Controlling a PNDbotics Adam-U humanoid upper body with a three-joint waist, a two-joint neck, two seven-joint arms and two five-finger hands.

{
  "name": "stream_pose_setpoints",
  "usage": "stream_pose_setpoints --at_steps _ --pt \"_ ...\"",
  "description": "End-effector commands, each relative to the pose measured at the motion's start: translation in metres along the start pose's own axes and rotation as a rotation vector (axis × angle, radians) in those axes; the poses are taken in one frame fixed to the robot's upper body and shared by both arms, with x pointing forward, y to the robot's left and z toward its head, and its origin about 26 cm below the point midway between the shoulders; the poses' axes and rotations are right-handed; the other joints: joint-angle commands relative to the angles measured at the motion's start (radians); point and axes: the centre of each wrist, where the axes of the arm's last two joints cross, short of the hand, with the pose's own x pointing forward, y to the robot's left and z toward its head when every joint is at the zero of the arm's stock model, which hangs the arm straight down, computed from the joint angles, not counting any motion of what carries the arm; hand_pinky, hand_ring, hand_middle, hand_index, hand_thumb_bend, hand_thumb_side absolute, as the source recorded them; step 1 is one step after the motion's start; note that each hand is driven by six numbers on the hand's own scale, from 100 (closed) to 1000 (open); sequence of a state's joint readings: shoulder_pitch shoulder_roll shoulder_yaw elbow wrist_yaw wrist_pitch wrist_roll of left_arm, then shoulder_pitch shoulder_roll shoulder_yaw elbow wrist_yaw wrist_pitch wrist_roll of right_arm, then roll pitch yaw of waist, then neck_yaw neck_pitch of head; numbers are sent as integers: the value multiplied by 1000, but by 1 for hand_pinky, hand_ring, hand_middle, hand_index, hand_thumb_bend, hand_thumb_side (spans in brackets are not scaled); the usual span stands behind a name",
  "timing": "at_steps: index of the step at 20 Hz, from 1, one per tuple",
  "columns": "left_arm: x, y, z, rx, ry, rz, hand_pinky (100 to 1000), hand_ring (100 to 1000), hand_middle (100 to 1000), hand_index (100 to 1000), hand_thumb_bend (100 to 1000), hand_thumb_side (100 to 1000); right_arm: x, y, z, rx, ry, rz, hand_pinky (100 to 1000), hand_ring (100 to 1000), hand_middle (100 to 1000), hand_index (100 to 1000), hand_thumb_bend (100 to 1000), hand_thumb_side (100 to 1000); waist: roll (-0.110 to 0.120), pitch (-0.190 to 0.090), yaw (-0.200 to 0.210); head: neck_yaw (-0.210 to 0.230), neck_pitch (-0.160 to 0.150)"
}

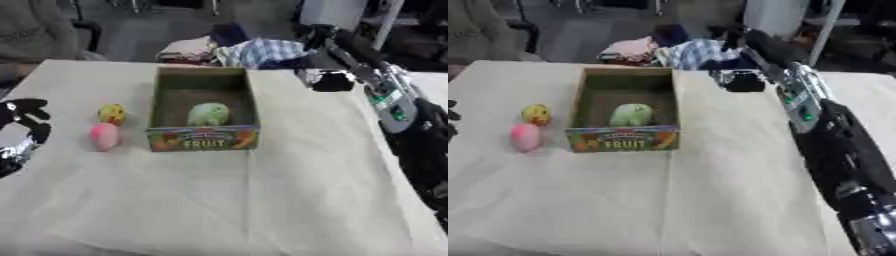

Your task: Pick up objects on the table and place them in the box.

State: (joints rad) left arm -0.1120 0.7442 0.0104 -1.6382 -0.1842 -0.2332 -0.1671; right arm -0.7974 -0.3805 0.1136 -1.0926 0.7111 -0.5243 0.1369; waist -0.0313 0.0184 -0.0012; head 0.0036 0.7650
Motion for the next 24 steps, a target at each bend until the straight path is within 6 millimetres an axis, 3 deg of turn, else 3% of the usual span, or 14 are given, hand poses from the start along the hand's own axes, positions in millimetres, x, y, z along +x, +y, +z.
stream_pose_setpoints --at_steps 1,7,14,17,24 --pt "-12 31 -4 -77 20 -174 894 583 652 837 394 546 2 -33 7 -43 -26 22 699 678 792 971 100 521 2 -10 -8 12 5" --pt "-29 46 -27 -175 34 -326 863 589 661 840 473 450 5 -42 17 -59 -26 -16 697 671 781 967 100 532 -2 -8 -30 26 5" --pt "-40 28 -64 -237 54 -348 869 586 662 837 470 522 7 -41 18 -61 -26 -50 695 665 774 965 100 546 -7 -8 -39 35 5" --pt "-44 15 -78 -274 68 -343 871 588 667 838 475 595 8 -40 18 -63 -26 -59 694 664 773 965 100 551 -9 -10 -39 36 5" --pt "-48 -6 -97 -349 83 -357 858 580 658 828 497 652 8 -38 18 -67 -20 -69 693 661 769 964 100 569 -14 -7 -47 45 5"
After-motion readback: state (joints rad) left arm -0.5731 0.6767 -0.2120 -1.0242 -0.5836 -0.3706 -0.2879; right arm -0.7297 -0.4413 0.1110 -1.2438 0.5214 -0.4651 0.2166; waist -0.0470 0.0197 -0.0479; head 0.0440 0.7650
